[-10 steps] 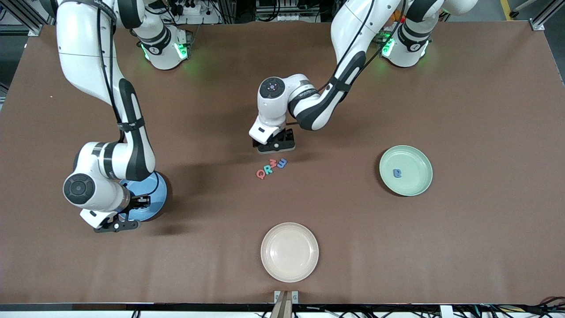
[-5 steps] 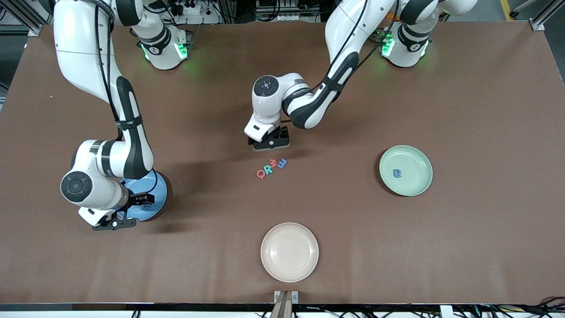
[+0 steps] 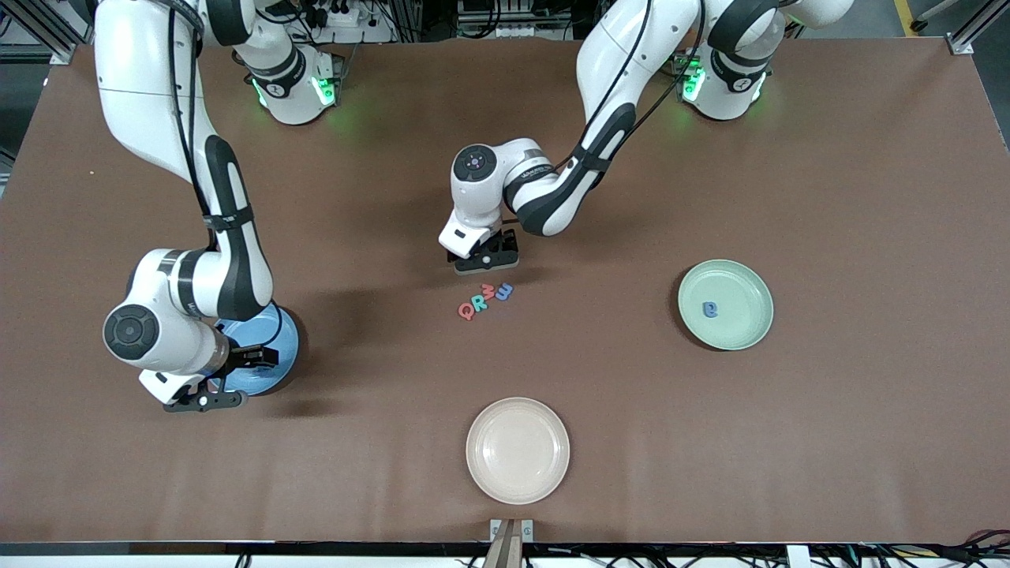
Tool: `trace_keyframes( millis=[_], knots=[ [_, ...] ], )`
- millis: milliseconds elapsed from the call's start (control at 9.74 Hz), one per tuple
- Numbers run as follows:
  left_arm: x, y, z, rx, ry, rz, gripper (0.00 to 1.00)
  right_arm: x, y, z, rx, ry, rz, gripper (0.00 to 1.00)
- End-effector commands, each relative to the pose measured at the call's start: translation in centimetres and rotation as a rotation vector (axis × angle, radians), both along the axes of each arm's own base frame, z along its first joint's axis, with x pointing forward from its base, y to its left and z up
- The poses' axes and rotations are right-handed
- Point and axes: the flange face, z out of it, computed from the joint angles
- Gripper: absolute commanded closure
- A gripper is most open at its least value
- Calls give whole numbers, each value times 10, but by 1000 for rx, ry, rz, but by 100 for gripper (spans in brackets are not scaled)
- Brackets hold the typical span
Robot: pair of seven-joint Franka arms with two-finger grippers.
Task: Sort uppercase to blue plate, lowercase to green plate
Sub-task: 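Grasp the yellow h with the left gripper while the right gripper withdraws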
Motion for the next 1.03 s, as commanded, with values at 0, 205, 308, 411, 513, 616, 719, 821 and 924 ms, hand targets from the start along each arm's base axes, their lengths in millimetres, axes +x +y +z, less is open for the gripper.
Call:
trace_keyframes(
  millis=[0,205,308,411,513,616,719,821,924],
  knots=[
    [1,-5,-3,3,-3,2,21,-5,4,13,28,-13,-51,0],
    [1,-6,0,-2,-1,6,30,-6,15,13,26,-18,-83,0],
    [1,-6,1,-4,0,8,41,-5,16,14,26,-18,-82,0],
    [1,-6,0,-3,0,7,46,-5,18,14,27,-17,-79,0],
    [2,-6,1,-5,0,9,51,-6,20,15,28,-14,-78,0],
    [2,-6,1,-3,1,9,57,-6,20,15,28,-12,-78,0],
    [2,-6,2,-5,1,10,59,-6,20,15,28,-12,-78,0],
    [1,-6,2,-6,3,10,62,-6,22,17,29,-14,-77,0],
    [2,-7,4,-10,3,13,66,-6,20,20,32,-18,-78,0]
  ],
)
